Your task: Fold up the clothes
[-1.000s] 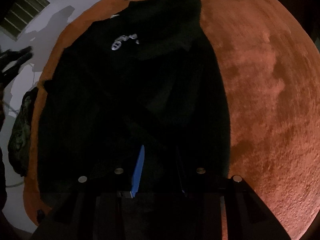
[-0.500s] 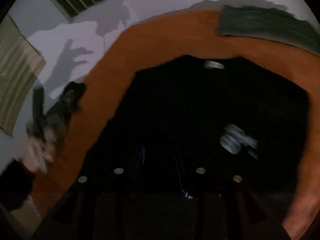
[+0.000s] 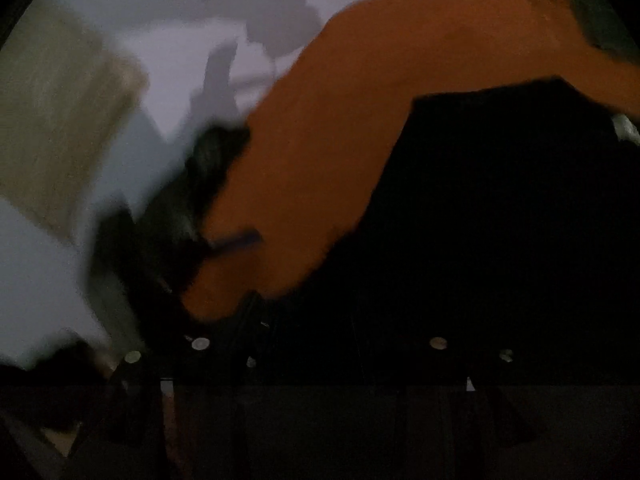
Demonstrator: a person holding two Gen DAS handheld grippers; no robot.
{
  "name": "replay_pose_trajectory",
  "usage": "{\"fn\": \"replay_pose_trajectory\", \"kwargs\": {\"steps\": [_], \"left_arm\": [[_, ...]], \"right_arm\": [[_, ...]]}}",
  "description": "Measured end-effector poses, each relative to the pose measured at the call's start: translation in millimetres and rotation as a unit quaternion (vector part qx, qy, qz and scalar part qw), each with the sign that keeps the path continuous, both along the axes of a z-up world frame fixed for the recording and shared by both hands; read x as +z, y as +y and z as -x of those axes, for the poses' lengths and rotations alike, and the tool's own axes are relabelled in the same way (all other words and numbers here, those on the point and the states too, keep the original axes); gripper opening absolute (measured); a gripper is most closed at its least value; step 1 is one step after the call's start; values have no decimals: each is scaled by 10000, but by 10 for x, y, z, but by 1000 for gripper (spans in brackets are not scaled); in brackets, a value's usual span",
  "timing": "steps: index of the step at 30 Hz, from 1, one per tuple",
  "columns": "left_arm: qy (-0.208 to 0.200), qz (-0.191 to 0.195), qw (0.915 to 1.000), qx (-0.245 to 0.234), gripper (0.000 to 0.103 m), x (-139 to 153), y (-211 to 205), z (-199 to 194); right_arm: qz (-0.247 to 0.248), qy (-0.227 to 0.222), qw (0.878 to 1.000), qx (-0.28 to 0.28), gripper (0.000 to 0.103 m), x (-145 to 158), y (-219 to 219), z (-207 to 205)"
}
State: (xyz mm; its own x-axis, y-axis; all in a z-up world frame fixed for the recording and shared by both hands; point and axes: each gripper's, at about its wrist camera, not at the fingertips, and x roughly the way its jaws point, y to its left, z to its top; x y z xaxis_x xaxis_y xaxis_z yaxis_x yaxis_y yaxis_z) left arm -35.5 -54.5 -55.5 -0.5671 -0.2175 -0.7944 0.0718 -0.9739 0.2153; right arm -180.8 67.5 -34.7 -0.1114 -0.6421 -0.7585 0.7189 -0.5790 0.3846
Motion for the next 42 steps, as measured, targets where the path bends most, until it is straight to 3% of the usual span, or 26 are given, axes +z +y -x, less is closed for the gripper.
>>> {"fn": "replay_pose_trajectory", "kwargs": {"steps": [3, 6, 10, 14, 16, 19, 22, 25, 28, 30, 32, 36, 38, 40, 42], "left_arm": [[-51, 89, 9999, -9, 74, -110, 32, 127], [52, 89, 9998, 164, 74, -178, 39, 249], [207, 73, 9989, 426, 74, -250, 29, 387], [561, -17, 9959, 714, 74, -134, -63, 256], [759, 24, 9941, 779, 74, -48, -117, 122], [757, 114, 9918, 1027, 74, -39, -310, -30], [550, -34, 9880, 1445, 74, -131, -628, -133], [603, -579, 9812, 1742, 74, -98, -912, -306], [919, -1184, 9770, 1518, 74, 35, -946, -402], [941, -1364, 9794, 1153, 74, 93, -854, -393], [720, -1179, 9879, 699, 74, 61, -657, -306], [218, -380, 9990, 73, 74, -183, -271, -26], [53, -231, 9995, 187, 74, -289, -271, 104], [94, -359, 9984, 424, 74, -303, -352, 188], [184, -524, 9963, 660, 74, -285, -448, 241]], "right_arm": [[-643, 1243, 9895, 370, 57, -61, -158, -133], [-733, 1586, 9839, 388, 4, -98, -164, -80], [-722, 1549, 9842, 468, 3, -116, -157, -136], [-706, 1484, 9849, 553, 3, -133, -150, -202], [-697, 1452, 9851, 595, 10, -142, -147, -234], [-700, 1376, 9857, 668, 37, -190, -134, -267], [-633, 1112, 9901, 571, 37, -283, -65, -204], [-456, 880, 9947, 262, 37, -272, 29, -73], [-125, 768, 9970, -23, 37, -183, 144, 8], [71, 715, 9974, -91, 38, -134, 180, 8], [108, 666, 9977, -9, 38, -140, 120, -22], [183, 566, 9981, 156, 38, -153, 0, -83], [154, 576, 9980, 226, 38, -165, -94, -109], [22, 692, 9972, 295, 59, -195, -211, -130], [-89, 812, 9959, 398, 62, -239, -266, -151]]}}
